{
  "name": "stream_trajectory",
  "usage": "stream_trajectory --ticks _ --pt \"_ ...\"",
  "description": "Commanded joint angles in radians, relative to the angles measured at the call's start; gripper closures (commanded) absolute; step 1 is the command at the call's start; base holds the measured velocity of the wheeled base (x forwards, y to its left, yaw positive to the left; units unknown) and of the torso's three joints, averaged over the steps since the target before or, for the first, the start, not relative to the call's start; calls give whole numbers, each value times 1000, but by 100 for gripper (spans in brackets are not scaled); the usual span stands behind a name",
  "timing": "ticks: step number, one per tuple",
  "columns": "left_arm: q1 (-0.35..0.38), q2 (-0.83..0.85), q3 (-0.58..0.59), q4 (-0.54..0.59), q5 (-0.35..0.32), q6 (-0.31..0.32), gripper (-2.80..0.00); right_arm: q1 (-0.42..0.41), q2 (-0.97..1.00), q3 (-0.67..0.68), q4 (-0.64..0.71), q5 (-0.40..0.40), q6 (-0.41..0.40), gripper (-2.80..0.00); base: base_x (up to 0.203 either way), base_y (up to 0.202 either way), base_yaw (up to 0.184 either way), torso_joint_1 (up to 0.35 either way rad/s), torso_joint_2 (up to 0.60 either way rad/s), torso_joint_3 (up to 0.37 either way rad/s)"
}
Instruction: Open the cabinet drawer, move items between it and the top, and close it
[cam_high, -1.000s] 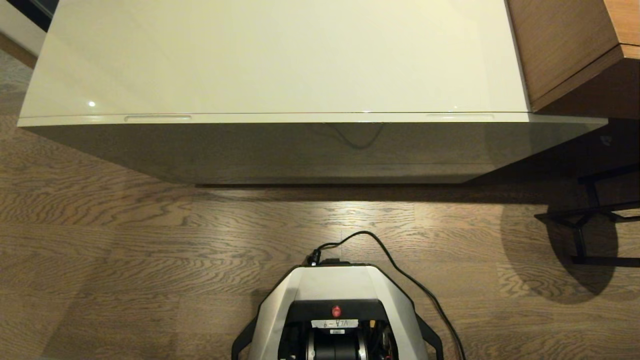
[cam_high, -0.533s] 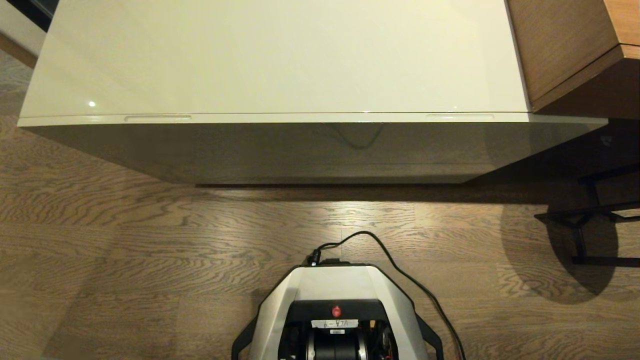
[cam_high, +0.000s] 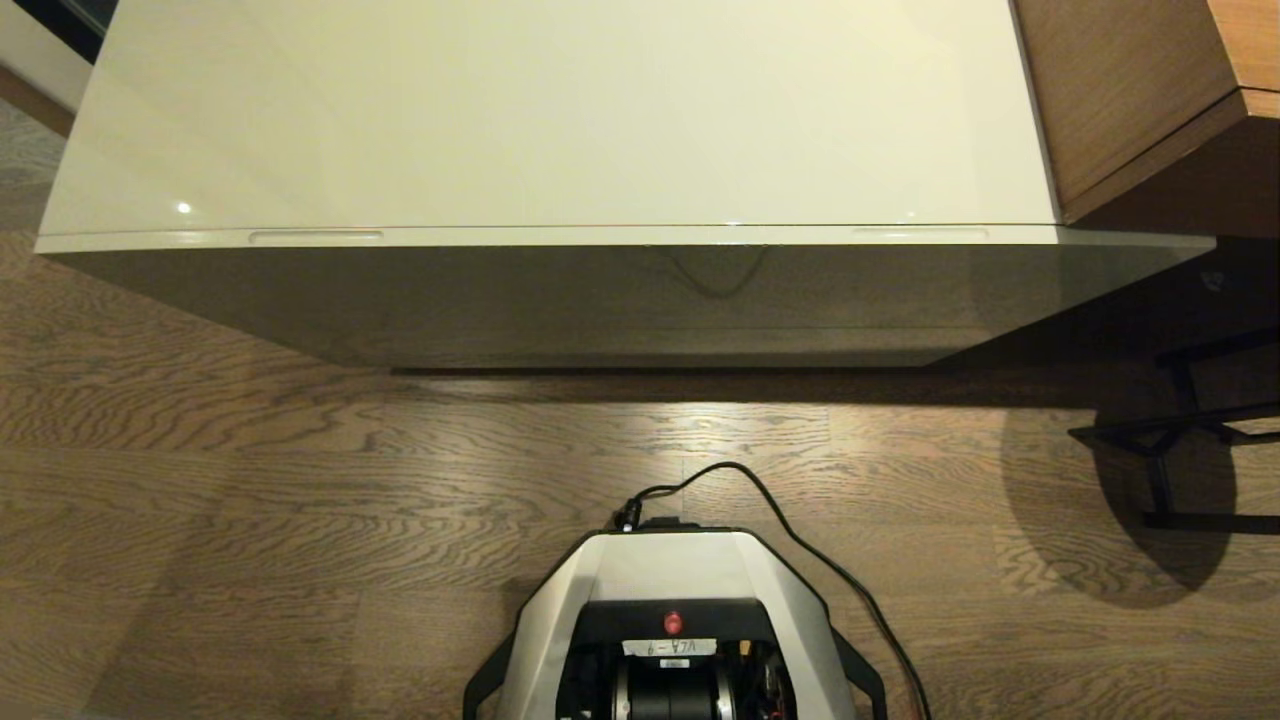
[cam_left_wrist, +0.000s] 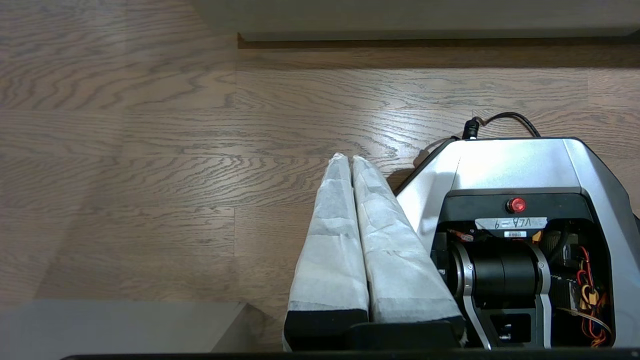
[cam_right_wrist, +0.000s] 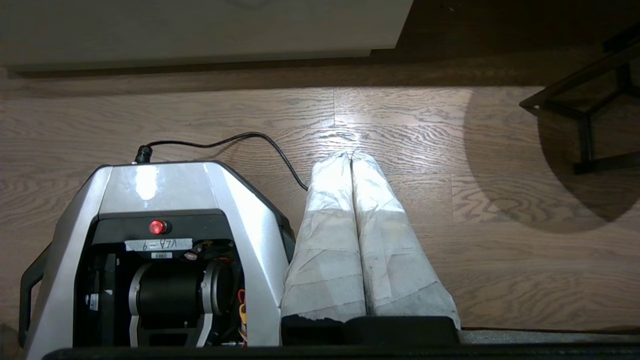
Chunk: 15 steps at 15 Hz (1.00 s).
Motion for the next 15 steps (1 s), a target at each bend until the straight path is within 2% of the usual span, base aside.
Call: stream_trajectory --ticks 1,15 --pt "-1 2 0 0 0 0 0 0 1 2 -1 0 0 0 0 0 0 0 0 0" --pt "-1 2 0 0 0 0 0 1 1 2 -1 0 0 0 0 0 0 0 0 0"
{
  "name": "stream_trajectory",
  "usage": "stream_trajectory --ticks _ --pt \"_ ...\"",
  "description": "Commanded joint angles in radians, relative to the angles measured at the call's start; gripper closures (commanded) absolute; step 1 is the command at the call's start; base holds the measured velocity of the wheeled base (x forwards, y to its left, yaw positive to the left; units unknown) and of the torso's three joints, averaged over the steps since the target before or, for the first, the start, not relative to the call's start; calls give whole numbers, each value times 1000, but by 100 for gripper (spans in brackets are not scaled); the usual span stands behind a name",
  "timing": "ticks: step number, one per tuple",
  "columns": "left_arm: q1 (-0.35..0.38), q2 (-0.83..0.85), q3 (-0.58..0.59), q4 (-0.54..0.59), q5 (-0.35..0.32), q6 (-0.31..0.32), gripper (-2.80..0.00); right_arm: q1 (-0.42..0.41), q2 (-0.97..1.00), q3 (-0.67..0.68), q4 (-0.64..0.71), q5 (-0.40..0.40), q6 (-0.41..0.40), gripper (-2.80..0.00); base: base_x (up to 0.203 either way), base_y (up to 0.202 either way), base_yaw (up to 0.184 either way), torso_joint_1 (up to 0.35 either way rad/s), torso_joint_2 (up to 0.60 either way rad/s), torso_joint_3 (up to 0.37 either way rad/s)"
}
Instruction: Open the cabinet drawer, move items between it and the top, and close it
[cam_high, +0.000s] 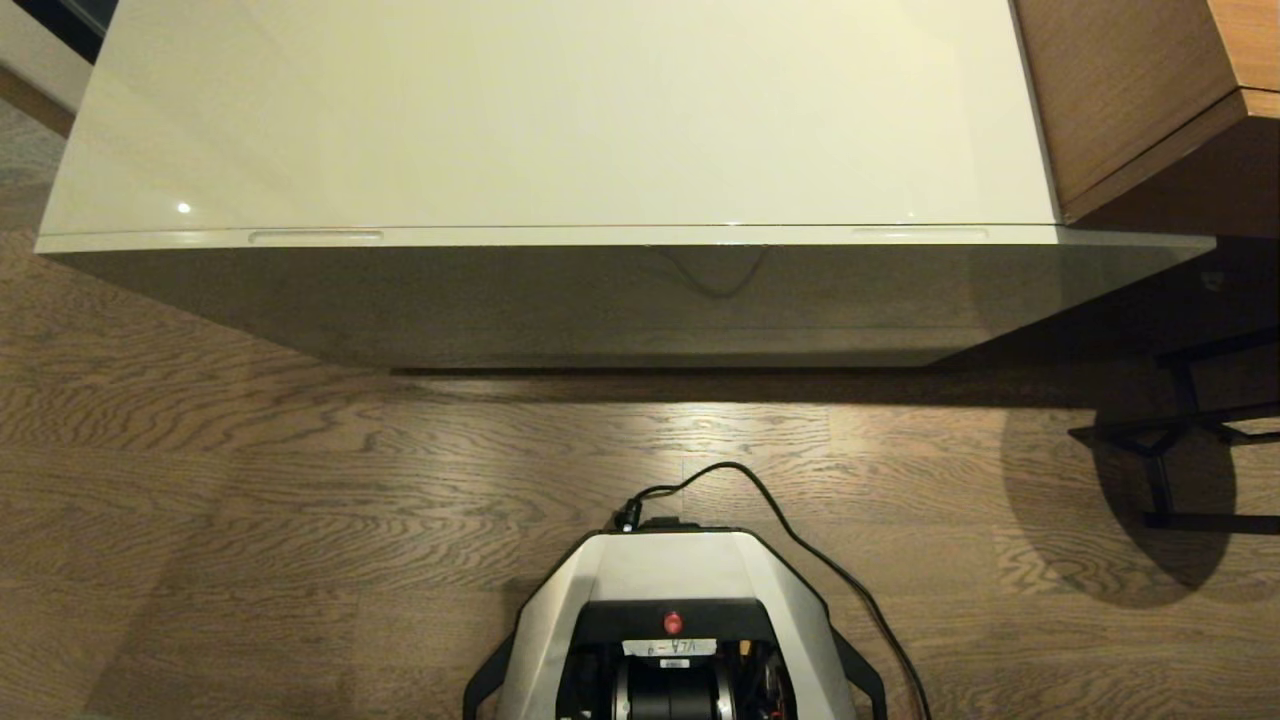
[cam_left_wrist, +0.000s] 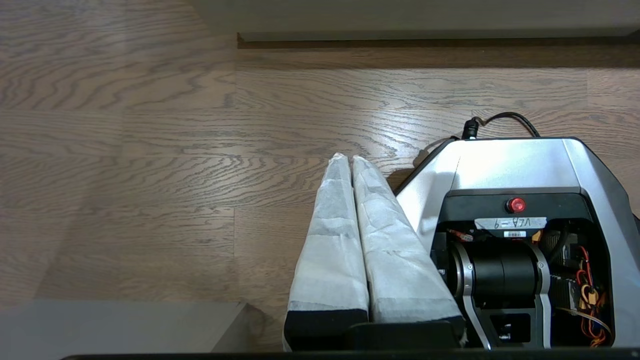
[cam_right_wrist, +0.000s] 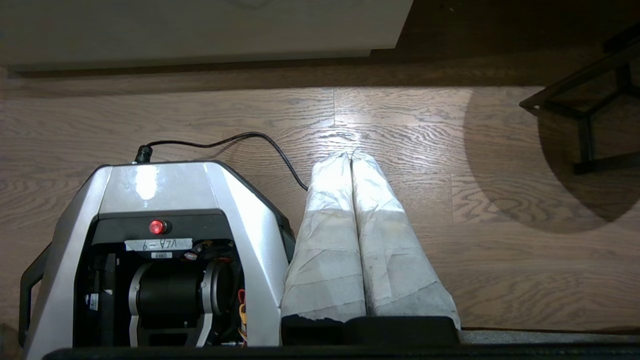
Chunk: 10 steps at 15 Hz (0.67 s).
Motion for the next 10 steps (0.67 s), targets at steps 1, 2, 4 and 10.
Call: stream_trajectory --ticks 1,2,4,10 --pt "0 2 0 0 1 0 0 0 1 2 0 0 0 0 0 0 0 0 0 0" --pt "-1 0 0 0 1 0 0 0 1 2 0 0 1 0 0 0 0 0 0 0" --pt "0 0 0 0 1 0 0 -1 1 2 0 0 0 0 0 0 0 0 0 0" --pt "-1 2 0 0 1 0 0 -1 1 2 0 0 1 0 0 0 0 0 0 0"
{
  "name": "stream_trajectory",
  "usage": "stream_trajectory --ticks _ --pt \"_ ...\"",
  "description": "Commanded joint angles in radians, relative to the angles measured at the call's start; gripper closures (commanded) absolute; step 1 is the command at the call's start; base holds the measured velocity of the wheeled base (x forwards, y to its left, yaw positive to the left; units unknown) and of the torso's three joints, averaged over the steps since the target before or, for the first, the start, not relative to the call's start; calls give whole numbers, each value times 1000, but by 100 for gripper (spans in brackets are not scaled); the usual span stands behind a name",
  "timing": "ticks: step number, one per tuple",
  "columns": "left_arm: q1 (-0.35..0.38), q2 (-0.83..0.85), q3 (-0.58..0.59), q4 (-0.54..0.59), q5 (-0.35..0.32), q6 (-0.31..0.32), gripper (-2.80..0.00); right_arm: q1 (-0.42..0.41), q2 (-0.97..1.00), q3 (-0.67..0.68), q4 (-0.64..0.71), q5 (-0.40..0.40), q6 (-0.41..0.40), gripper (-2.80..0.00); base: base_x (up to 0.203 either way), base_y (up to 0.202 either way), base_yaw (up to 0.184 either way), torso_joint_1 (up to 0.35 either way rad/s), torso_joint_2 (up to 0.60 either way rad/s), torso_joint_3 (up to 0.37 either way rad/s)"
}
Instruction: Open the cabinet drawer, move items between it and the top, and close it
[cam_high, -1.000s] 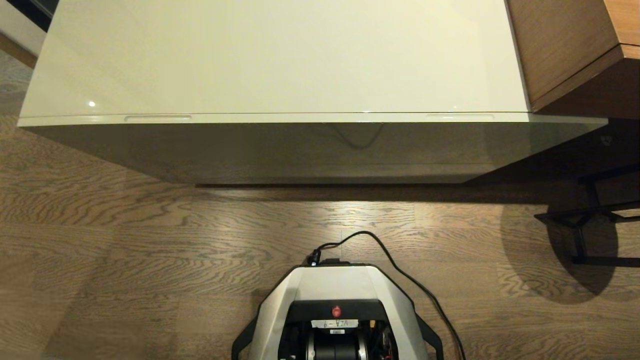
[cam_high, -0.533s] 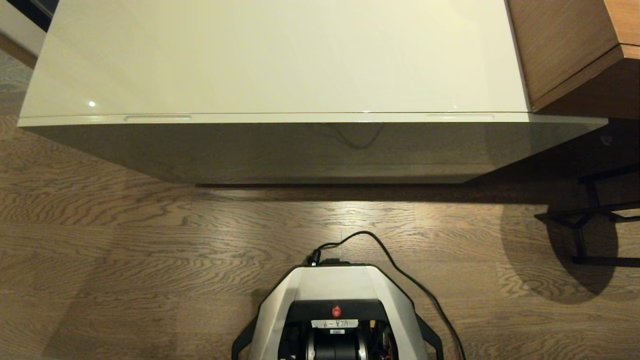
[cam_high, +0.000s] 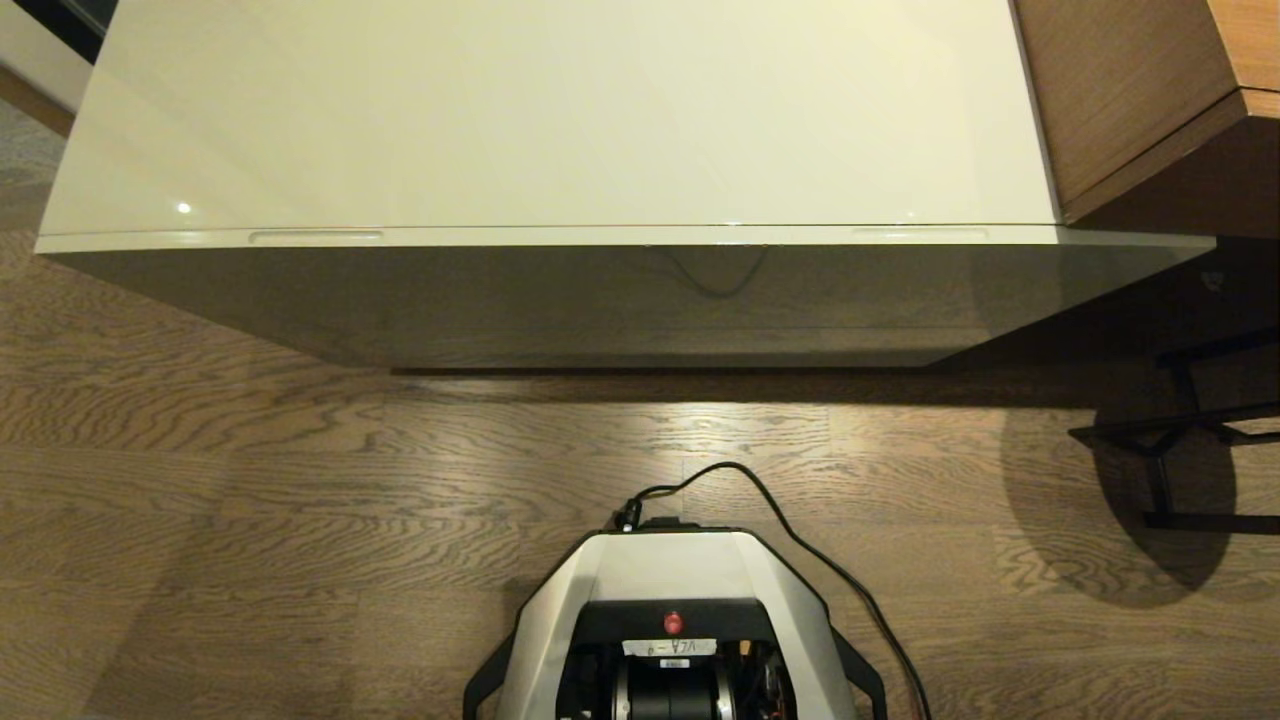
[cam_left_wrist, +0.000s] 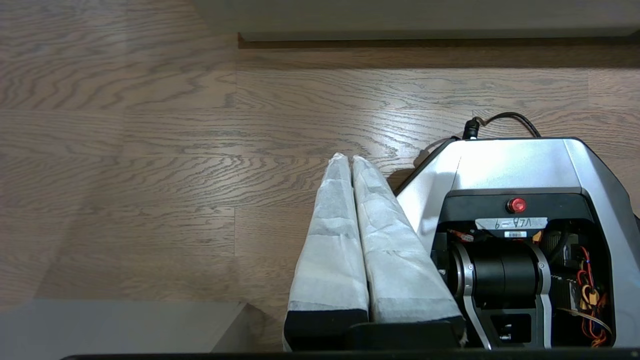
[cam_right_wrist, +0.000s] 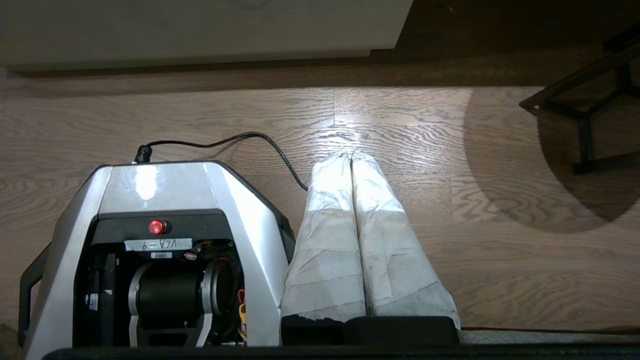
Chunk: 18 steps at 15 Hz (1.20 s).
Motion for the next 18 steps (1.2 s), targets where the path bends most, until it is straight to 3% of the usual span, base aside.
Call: stream_trajectory --ticks 1,18 --pt "-1 2 0 0 1 0 0 1 1 2 0 0 1 0 0 0 0 0 0 0" --pt "1 2 0 0 1 0 0 0 1 2 0 0 -1 0 0 0 0 0 0 0"
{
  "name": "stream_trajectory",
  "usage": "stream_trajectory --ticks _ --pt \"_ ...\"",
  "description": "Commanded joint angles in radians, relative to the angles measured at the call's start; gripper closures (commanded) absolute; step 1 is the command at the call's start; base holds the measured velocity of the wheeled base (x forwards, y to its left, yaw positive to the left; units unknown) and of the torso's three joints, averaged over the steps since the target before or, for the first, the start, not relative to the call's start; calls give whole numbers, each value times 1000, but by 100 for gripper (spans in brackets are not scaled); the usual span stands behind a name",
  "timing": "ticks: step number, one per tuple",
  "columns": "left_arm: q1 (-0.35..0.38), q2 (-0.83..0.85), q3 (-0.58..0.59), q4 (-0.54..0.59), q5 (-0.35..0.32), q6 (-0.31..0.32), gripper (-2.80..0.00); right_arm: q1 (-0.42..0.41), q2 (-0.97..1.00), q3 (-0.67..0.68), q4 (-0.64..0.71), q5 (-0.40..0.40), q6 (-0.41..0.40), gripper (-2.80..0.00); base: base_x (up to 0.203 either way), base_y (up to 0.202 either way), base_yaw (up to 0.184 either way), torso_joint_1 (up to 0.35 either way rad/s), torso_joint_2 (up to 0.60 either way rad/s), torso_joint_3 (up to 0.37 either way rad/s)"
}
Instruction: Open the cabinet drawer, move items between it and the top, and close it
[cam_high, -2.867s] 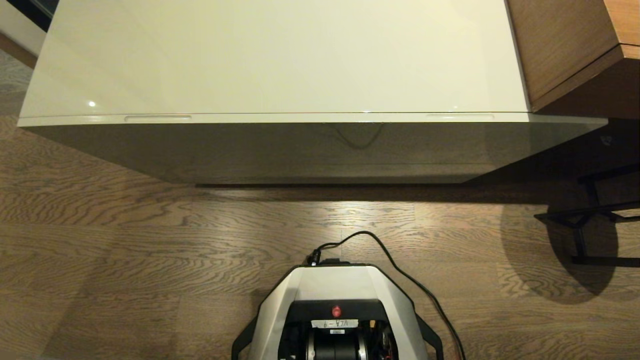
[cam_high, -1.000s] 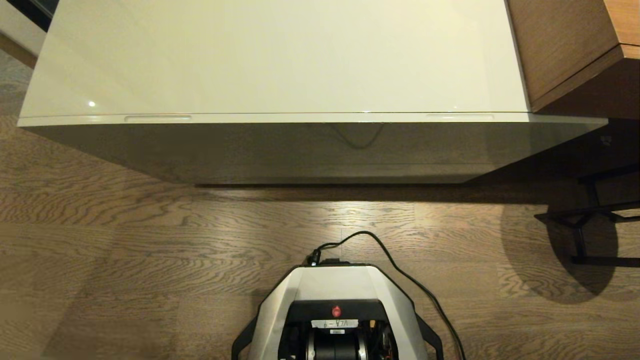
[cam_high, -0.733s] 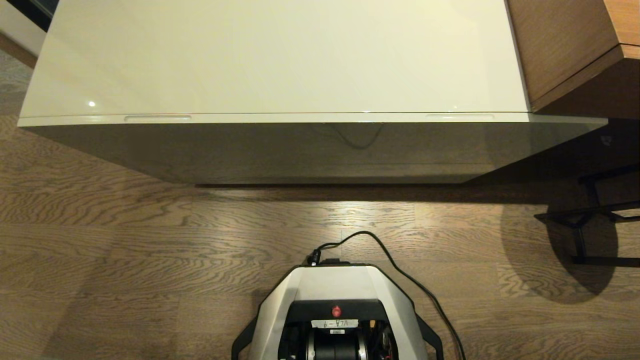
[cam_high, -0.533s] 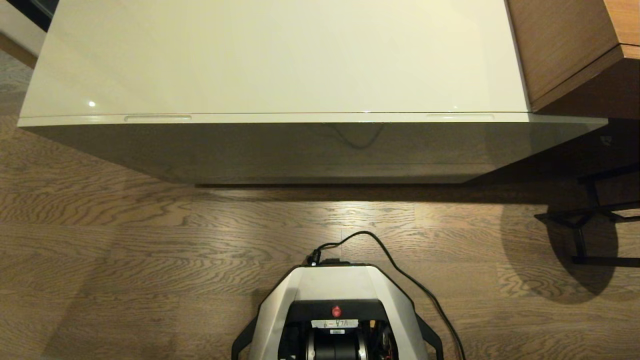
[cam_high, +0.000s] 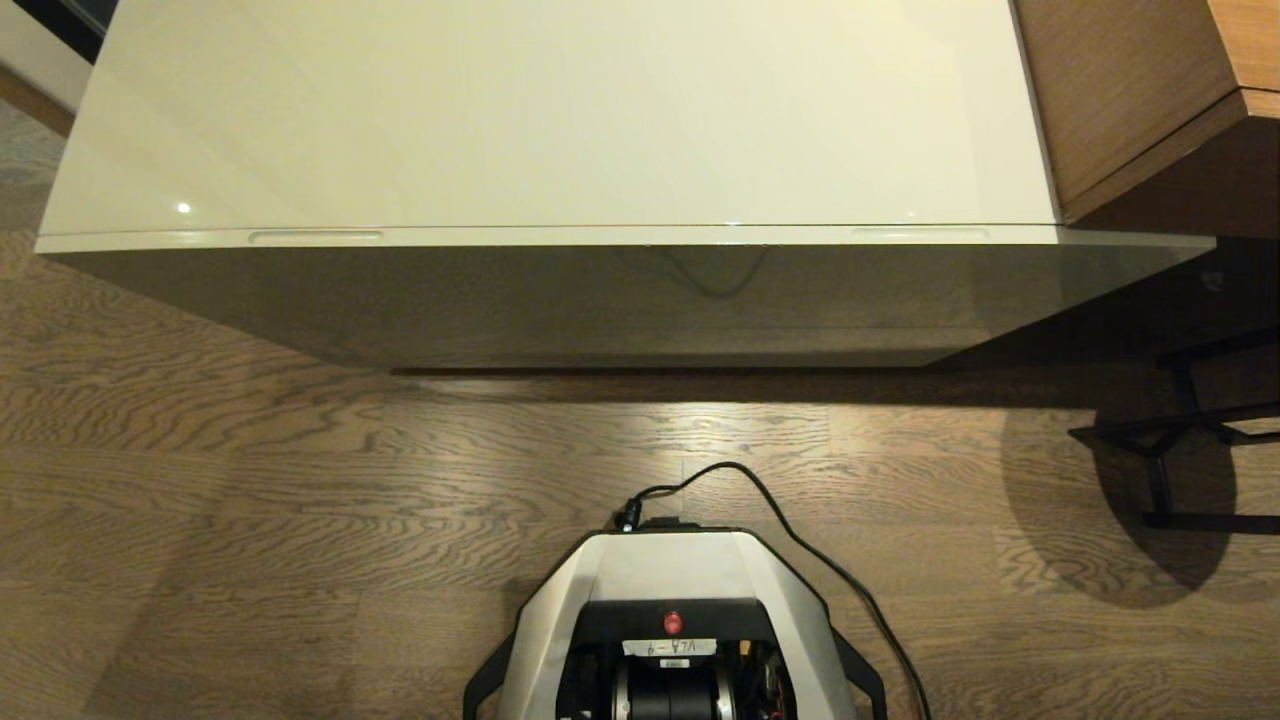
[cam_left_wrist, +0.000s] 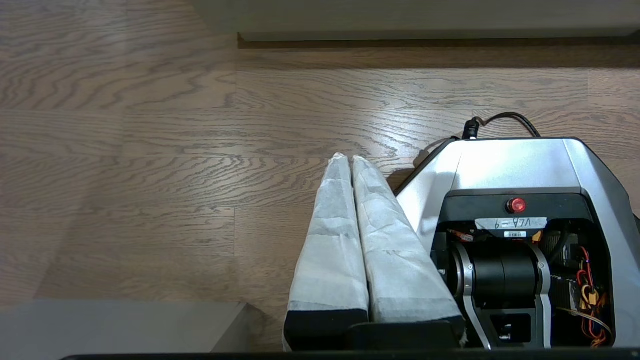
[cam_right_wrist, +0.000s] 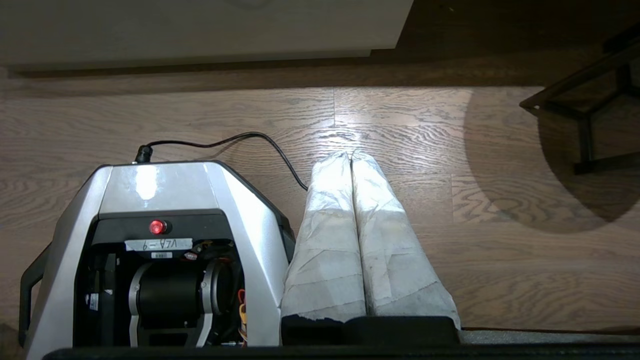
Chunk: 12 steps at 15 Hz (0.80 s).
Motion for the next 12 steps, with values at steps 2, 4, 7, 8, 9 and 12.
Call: stream_trajectory --ticks 2,4,7,8,9,12 --pt "-1 2 0 0 1 0 0 1 1 2 0 0 -1 0 0 0 0 0 0 0" --pt "-1 2 0 0 1 0 0 -1 1 2 0 0 1 0 0 0 0 0 0 0" --pt "-1 2 0 0 1 0 0 -1 1 2 0 0 1 0 0 0 0 0 0 0" --pt "-1 2 0 0 1 0 0 1 1 2 0 0 -1 0 0 0 0 0 0 0" --pt "-1 2 0 0 1 0 0 1 1 2 0 0 1 0 0 0 0 0 0 0" --pt "0 2 0 0 1 0 0 0 1 2 0 0 0 0 0 0 0 0 0 0"
